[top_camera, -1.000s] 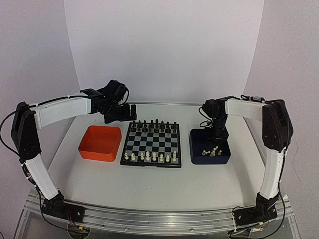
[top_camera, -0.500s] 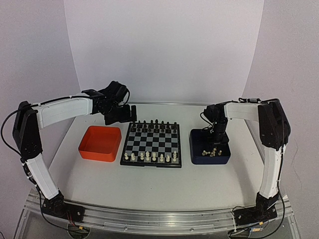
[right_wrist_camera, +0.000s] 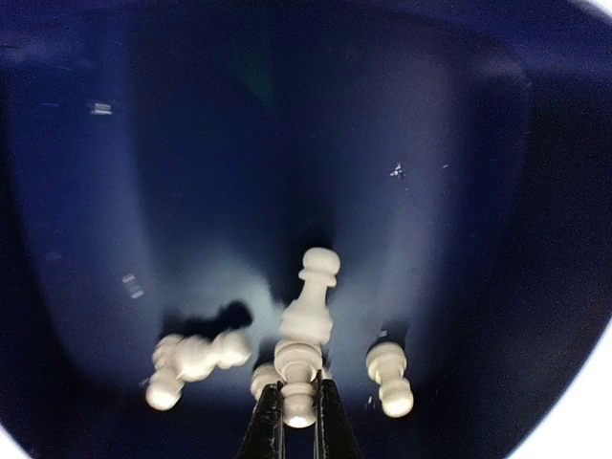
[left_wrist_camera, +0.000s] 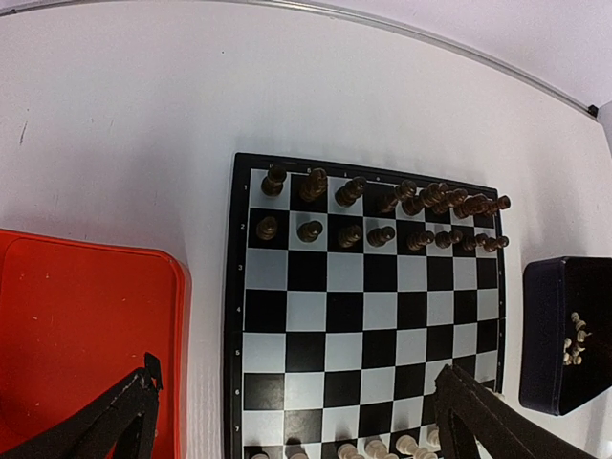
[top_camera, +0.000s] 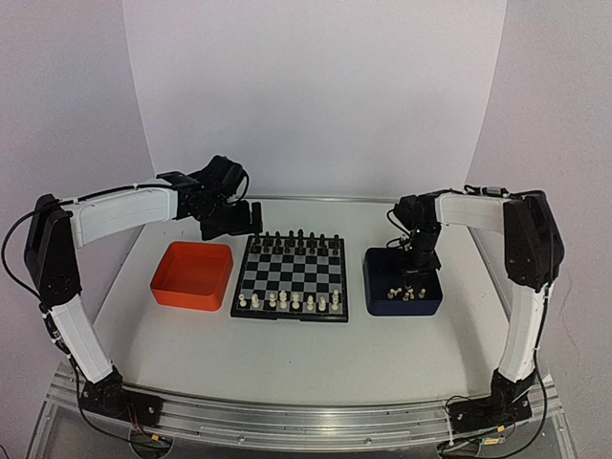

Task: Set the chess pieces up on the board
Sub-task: Pick up the chess piece from the storage box, then place the chess piece on the chessboard.

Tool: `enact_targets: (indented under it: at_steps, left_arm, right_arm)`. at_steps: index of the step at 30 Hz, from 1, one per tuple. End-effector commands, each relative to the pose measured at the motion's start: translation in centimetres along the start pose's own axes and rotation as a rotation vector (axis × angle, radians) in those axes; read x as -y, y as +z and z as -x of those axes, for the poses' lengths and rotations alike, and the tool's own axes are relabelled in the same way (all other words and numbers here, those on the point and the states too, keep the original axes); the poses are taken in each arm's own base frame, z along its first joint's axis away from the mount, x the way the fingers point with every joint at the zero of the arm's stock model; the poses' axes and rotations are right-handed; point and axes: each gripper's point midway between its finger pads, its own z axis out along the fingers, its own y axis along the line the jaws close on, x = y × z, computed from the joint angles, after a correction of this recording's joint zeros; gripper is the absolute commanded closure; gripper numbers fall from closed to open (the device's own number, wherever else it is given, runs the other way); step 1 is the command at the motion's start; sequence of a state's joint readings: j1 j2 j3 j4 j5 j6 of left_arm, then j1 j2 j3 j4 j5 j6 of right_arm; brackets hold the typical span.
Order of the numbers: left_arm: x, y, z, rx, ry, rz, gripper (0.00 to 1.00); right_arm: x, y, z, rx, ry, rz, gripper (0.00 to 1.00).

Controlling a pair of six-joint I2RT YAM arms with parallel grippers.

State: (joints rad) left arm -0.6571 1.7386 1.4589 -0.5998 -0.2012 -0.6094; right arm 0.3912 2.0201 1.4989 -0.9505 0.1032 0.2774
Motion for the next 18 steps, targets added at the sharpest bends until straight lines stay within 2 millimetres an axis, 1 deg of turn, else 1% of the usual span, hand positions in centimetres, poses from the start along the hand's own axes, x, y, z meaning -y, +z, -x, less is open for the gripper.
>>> enact_targets:
  at_steps: [1,7,12,14,16,18]
  left_arm:
    - [0.4,-1.3,1.4,0.050,-0.010,-0.033,0.00]
    - [0.4,-1.4,1.3,0.052,-0.001,-0.036,0.00]
    - [0.4,-1.6,1.4,0.055,0.001,-0.038,0.00]
    - [0.3,-1.7,1.4,0.056,0.001,-0.036,0.00]
    - [0.1,-1.8,1.3,0.058,-0.001,-0.034,0.00]
    - [-0.1,-1.9,1.1,0.057,-0.005,-0.030,0.00]
  right_arm:
    - [-1.5,-6.4,2.2,0.159,-0.008,0.110,1.00]
    - [-2.3,-9.0,2.6,0.211,-0.003,0.174,1.00]
    - [-4.0,-10.8,2.4,0.219,-0.004,0.274,1.00]
    - [-5.3,-11.5,2.1,0.215,-0.012,0.328,1.00]
    - [-6.8,-12.2,1.8,0.227,-0.047,0.336,1.00]
    - [-8.9,-12.7,1.4,0.229,-0.088,0.355,1.00]
